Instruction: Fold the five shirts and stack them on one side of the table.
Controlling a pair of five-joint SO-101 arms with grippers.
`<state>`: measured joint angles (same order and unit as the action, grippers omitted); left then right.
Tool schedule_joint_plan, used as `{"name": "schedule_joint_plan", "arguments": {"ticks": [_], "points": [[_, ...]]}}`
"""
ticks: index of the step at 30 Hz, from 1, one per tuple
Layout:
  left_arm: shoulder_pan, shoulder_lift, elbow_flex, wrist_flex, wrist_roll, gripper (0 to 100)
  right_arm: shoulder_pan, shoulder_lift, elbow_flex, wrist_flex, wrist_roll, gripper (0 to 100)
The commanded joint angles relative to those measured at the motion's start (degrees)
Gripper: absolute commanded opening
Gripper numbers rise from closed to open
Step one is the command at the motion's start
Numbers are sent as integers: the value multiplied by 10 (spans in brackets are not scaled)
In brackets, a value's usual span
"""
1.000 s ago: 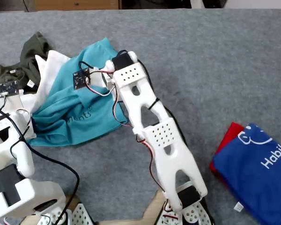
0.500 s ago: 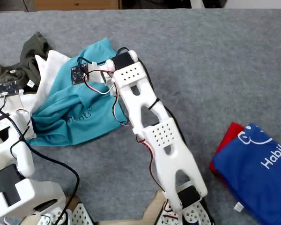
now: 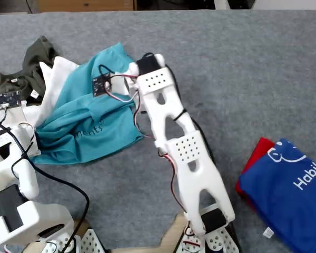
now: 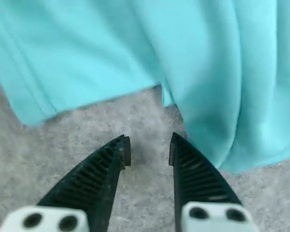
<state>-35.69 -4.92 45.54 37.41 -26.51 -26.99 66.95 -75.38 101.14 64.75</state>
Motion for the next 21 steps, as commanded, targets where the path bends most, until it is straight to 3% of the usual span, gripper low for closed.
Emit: {"name": "schedule_joint_plan", "arguments": {"ticks": [1, 7, 21], "points": [[4, -19, 0, -8, 4, 19, 4, -5, -6, 10, 5, 155], [4, -19, 0, -8, 4, 19, -13, 43, 8, -67, -5, 155], [4, -19, 0, -6, 4, 19, -35, 52, -69, -108, -7, 156]]}}
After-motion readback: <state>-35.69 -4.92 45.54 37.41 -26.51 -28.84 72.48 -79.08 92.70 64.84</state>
